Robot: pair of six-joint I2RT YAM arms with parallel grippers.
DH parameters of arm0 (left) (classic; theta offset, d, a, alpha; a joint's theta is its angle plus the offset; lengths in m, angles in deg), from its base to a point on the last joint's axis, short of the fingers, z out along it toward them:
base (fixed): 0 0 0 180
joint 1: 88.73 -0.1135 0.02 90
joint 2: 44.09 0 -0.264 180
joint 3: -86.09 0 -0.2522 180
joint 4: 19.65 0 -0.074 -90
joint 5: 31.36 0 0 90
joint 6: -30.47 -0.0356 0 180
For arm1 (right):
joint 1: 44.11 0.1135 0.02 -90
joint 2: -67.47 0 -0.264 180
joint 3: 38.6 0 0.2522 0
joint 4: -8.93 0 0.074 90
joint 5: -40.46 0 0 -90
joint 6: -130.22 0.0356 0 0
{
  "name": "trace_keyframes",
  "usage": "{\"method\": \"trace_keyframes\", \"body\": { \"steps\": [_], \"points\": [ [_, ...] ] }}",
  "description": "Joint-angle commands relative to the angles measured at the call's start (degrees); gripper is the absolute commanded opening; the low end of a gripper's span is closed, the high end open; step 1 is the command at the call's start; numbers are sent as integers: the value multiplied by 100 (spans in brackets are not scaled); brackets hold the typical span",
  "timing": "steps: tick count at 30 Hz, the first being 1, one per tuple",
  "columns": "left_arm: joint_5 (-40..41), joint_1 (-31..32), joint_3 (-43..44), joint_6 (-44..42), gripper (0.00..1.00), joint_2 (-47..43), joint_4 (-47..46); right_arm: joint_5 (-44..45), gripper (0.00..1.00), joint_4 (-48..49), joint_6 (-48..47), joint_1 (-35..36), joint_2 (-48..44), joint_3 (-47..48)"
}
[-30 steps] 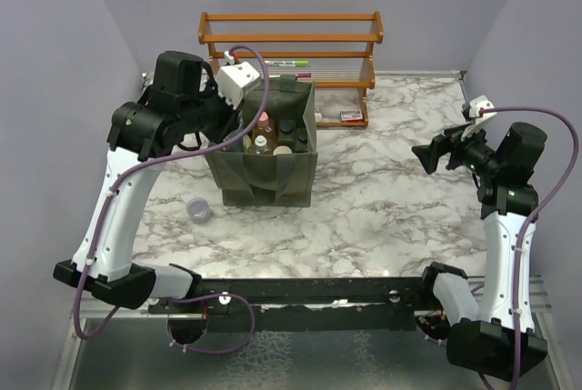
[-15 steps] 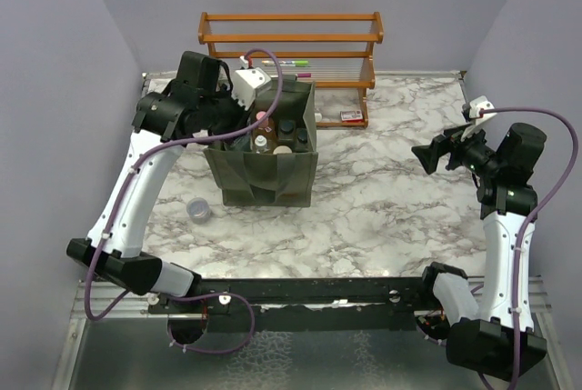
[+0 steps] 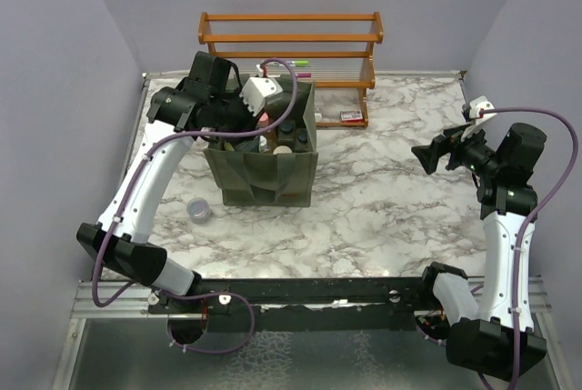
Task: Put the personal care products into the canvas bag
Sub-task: Place the care product in the canvas bag.
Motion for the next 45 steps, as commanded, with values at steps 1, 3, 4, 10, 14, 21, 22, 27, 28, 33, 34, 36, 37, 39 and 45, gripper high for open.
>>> {"method": "trace_keyframes", "body": {
  "steps": [1, 3, 4, 10, 14, 21, 22, 27, 28, 33, 34, 36, 37, 39, 45],
  "points": [
    [-300, -38, -44, -595, 0, 62, -87, -135, 100, 156, 45, -30, -93, -79],
    [-290, -38, -63, -698, 0, 122, -43, -137, 100, 164, 44, -30, -107, -95],
    [-291, -38, -54, -753, 0, 168, -3, -140, 100, 171, 45, -32, -114, -95],
    [-446, -38, 41, -1011, 0, 475, 414, -148, 100, 171, 45, -37, -109, -104],
    [-486, -38, -55, -1110, 0, 565, 477, -153, 100, 192, 45, -39, -123, -126],
    [-420, -38, -242, -1277, 0, 675, 459, -159, 100, 196, 45, -39, -127, -145],
    [-388, -38, -274, -1300, 1, 687, 445, -159, 100, 192, 45, -39, -128, -144],
    [-316, -38, -381, -1394, 3, 757, 427, -159, 100, 204, 45, -39, -141, -164],
    [-309, -38, -386, -1399, 3, 779, 418, -167, 100, 199, 45, -39, -142, -168],
    [-315, -38, -231, -1366, 4, 880, 473, -176, 100, 207, 53, -39, -132, -165],
    [-321, -38, -188, -1370, 4, 896, 491, -181, 100, 206, 53, -39, -130, -168],
    [-328, -38, -110, -1394, 4, 920, 523, -186, 100, 215, 53, -41, -141, -168],
    [-316, -38, -67, -1405, 4, 949, 548, -185, 100, 213, 53, -47, -141, -175],
    [-301, -37, 46, -1438, 5, 1005, 612, -189, 100, 216, 61, -48, -135, -176],
    [-231, -38, 406, -1604, 7, 1164, 808, -203, 100, 238, 62, -48, -121, -189]
  ]
}}
